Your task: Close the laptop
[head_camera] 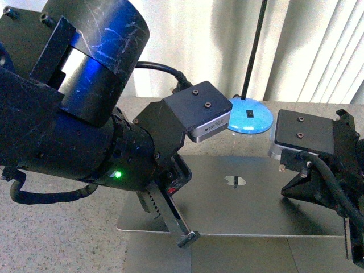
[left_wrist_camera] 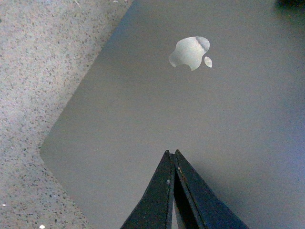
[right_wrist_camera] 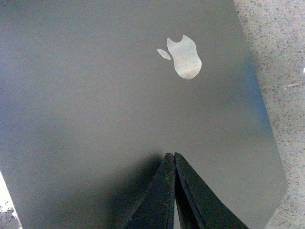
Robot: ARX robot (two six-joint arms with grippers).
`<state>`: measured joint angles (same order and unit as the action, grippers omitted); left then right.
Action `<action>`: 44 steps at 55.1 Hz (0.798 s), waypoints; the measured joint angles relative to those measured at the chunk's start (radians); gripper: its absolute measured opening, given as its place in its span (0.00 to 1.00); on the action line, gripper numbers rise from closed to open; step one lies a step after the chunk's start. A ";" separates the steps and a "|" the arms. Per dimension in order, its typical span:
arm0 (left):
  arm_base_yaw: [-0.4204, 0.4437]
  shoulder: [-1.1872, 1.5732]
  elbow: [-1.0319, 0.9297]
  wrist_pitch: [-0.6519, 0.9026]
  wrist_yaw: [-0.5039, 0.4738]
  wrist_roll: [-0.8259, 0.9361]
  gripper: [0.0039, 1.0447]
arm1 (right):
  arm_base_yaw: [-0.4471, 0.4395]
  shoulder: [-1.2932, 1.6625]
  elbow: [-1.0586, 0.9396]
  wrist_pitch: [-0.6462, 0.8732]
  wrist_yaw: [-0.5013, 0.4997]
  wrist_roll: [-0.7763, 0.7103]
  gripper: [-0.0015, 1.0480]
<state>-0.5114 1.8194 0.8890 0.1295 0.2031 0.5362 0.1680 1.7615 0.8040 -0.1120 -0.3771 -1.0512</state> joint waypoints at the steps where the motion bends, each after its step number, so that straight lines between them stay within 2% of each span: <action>1: 0.000 0.002 -0.002 0.003 0.001 0.000 0.03 | 0.000 0.006 -0.003 0.006 0.000 0.000 0.03; 20: -0.003 0.064 -0.068 0.110 0.041 -0.057 0.03 | -0.005 0.079 -0.045 0.070 0.009 0.005 0.03; 44: 0.023 0.161 -0.132 0.244 0.086 -0.131 0.03 | -0.003 0.113 -0.052 0.076 0.029 0.019 0.03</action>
<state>-0.4885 1.9800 0.7570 0.3733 0.2890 0.4049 0.1646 1.8748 0.7517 -0.0364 -0.3485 -1.0317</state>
